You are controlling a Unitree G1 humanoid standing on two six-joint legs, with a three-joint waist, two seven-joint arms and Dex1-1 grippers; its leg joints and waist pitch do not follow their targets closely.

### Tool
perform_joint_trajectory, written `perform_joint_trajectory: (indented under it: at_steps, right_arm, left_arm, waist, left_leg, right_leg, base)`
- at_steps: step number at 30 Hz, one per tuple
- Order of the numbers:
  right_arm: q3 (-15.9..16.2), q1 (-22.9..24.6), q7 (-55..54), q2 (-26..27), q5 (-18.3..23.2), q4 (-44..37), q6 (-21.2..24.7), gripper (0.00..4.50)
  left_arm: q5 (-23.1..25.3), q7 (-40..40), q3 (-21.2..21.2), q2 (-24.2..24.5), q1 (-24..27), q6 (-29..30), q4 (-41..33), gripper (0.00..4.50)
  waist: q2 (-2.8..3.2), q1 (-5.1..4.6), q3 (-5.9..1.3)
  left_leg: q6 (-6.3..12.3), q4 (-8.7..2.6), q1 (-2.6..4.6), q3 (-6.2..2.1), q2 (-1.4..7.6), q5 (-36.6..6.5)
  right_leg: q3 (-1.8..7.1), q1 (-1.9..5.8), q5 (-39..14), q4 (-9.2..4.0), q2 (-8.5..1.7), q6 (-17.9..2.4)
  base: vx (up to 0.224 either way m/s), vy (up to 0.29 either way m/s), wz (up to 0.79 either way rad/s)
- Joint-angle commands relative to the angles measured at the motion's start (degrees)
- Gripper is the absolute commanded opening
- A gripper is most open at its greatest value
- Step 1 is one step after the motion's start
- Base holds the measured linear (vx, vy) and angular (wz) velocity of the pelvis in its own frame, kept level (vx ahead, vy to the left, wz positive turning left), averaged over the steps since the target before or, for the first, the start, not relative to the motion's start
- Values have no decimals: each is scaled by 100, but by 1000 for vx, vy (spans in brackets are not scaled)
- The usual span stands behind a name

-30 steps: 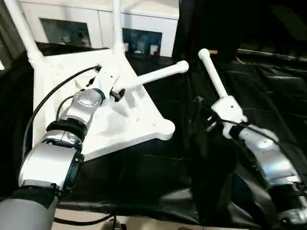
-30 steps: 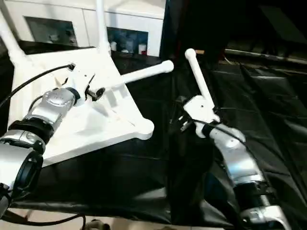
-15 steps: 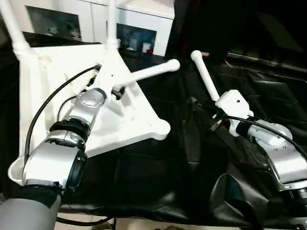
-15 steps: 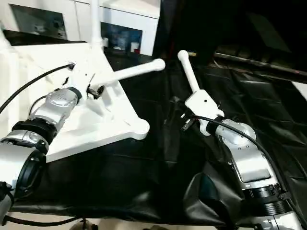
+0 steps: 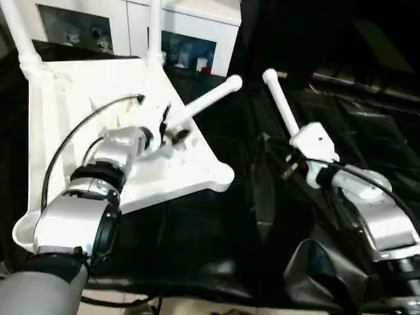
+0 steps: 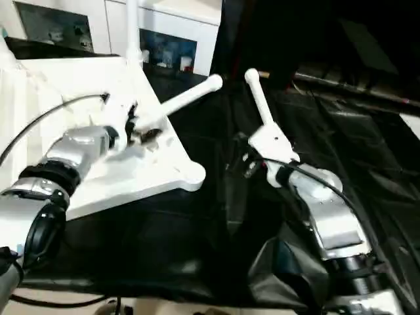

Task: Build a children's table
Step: Insert table leg to table base

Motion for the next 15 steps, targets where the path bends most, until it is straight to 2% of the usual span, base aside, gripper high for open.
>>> perform_joint_trajectory:
  at_steps: [1, 4, 6, 7, 9, 14, 15]
  right_arm:
    - [-202, -32, -117, 25, 24, 133, -25, 11]
    - [-203, -17, -168, 84, -5, 208, -83, 11]
    - [-165, -20, -224, 120, -9, 267, -121, 11]
    - [-151, -20, -249, 138, -13, 288, -137, 11]
    - [-145, -30, -270, 163, -23, 308, -144, 11]
    - [-159, -11, -282, 167, -36, 275, -130, 11]
    - [-187, 24, -284, 137, -36, 227, -114, 11]
  left_arm:
    - [184, 108, -143, 17, 124, -11, -262, 445]
    - [472, 208, -384, 33, 209, -39, -272, 445]
    - [721, 411, -604, -49, 210, -145, -133, 445]
    - [726, 473, -629, -138, 212, -167, -85, 445]
    - [692, 564, -613, -239, 216, -166, -44, 445]
    - [616, 572, -552, -447, 218, -243, 38, 445]
    - [588, 601, -511, -532, 194, -218, 85, 445]
  waist:
    - [183, 52, -464]
    - [210, 79, -459]
    - [256, 100, -466]
    - [256, 112, -467]
    - [313, 152, -481]
    - [297, 168, -482]
    - [366, 158, -483]
  left_leg:
    - [70, -405, 203, -211, 386, -860]
    - [79, -403, 203, -205, 373, -882]
    - [83, -404, 206, -205, 379, -829]
    - [86, -406, 210, -202, 380, -826]
    - [74, -405, 218, -206, 384, -768]
    - [95, -408, 207, -203, 373, -832]
    - [83, -411, 210, -207, 375, -862]
  right_leg:
    - [332, 324, 145, -359, -603, -1573]
    - [336, 323, -160, -391, -596, -1456]
    - [340, 315, -121, -389, -587, -1414]
    - [339, 310, -110, -390, -583, -1406]
    - [339, 315, 35, -372, -589, -1442]
    - [334, 330, 73, -381, -589, -1471]
    - [337, 326, 91, -389, -584, -1467]
  base:
    - [0, 0, 0]
    - [0, 0, 0]
    - [0, 0, 0]
    - [0, 0, 0]
    - [0, 0, 0]
    - [0, 0, 0]
    - [0, 0, 0]
